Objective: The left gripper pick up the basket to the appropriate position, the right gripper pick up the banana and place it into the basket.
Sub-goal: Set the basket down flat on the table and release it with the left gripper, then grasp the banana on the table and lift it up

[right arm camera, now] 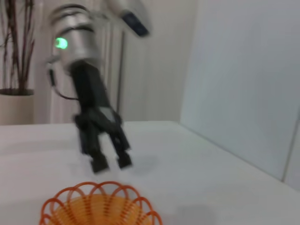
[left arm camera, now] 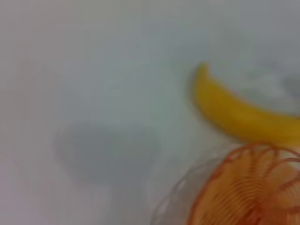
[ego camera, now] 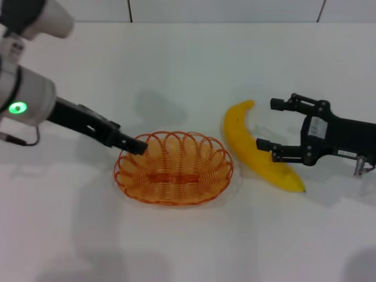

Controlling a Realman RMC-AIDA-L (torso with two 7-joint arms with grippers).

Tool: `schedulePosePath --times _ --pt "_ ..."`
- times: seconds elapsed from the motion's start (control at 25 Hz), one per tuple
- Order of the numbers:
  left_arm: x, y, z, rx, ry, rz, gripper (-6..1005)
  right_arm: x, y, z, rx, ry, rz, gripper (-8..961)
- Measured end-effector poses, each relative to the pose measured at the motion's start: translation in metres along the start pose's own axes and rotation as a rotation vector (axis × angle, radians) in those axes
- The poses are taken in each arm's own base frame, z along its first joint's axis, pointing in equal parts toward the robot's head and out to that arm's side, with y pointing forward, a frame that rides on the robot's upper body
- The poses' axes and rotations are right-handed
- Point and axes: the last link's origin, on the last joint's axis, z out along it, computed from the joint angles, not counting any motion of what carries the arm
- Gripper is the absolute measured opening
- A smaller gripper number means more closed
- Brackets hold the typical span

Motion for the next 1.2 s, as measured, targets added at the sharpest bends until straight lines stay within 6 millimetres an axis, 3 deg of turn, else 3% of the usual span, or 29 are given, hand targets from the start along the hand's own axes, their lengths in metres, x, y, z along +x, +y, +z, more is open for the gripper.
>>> schedulePosePath --times 0.2,0.48,0.8,1.08,1.2 --pt "-0.032 0.015 -0.036 0.019 0.136 0.21 880 0.004 0.001 -0.01 0.052 -0.019 0.019 882" --pt "-0.106 0.009 -0.046 0.007 0.273 0.409 906 0.008 0.003 -0.017 0.069 -0.014 0.032 882" --pt "-0.184 -0.017 -0.046 0.01 0.471 0.291 906 0.008 0.006 -0.02 0.066 -0.022 0.042 882" --pt "-0.178 -0.025 -0.042 -0.019 0.519 0.296 906 -0.004 -0.004 -0.033 0.018 0.03 0.194 882" --pt "-0.175 -0.027 -0.042 -0.015 0.522 0.301 906 -0.023 -0.017 -0.034 -0.048 0.112 0.29 882"
